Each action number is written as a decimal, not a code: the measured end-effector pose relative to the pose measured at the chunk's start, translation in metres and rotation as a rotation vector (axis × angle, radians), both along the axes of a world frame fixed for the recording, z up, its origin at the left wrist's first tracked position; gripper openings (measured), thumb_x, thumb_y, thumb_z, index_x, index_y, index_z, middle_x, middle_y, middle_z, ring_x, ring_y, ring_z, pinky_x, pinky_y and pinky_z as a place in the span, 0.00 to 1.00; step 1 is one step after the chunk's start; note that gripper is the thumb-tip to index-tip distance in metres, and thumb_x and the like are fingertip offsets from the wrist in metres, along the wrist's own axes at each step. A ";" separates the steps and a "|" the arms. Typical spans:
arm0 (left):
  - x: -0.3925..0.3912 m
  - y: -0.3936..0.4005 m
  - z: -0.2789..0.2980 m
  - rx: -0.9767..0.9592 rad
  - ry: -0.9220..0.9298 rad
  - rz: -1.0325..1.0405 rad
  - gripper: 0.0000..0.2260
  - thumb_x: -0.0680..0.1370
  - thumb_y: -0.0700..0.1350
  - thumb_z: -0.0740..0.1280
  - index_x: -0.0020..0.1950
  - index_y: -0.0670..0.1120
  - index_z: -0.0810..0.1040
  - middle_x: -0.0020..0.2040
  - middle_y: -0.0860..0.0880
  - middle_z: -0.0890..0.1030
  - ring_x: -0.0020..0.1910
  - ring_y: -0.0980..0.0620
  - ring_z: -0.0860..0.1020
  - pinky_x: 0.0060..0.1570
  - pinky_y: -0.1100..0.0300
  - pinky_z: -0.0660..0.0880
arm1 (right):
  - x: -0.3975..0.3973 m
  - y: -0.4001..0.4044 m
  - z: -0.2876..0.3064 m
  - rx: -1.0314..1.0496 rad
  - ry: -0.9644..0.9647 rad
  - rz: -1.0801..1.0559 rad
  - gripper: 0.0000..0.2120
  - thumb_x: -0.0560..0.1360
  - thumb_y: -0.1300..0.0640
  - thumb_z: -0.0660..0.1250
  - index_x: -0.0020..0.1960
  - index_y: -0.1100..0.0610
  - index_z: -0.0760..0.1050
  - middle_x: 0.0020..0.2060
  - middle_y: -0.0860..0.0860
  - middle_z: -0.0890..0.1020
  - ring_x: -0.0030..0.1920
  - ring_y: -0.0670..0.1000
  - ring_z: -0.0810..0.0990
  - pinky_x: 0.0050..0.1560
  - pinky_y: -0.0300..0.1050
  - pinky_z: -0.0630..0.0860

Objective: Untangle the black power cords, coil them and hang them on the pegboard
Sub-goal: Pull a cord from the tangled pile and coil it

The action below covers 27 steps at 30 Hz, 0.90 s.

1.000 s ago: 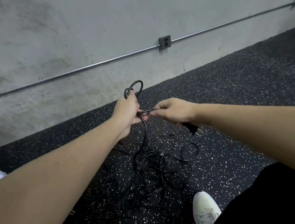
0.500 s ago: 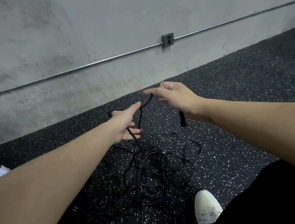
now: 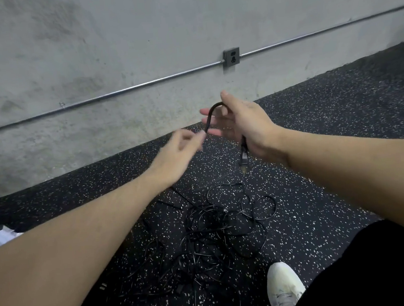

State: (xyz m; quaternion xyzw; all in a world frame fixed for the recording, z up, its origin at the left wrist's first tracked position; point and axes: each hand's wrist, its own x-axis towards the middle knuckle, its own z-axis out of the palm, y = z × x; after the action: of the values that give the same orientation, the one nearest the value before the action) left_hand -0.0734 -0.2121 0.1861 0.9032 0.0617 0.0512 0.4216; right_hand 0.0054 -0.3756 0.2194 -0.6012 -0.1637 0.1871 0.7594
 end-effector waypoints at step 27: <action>-0.003 -0.038 -0.005 -0.434 0.173 -0.158 0.11 0.87 0.51 0.56 0.53 0.47 0.74 0.30 0.50 0.73 0.33 0.50 0.79 0.43 0.53 0.82 | 0.002 0.025 0.006 0.008 0.149 -0.102 0.31 0.84 0.35 0.46 0.49 0.56 0.78 0.35 0.56 0.85 0.45 0.57 0.86 0.60 0.58 0.79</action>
State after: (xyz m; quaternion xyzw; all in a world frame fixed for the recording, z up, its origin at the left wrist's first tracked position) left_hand -0.0764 -0.2502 0.1815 0.7946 0.0362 -0.0739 0.6015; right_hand 0.0075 -0.3507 0.2255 -0.5901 -0.0767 0.1918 0.7804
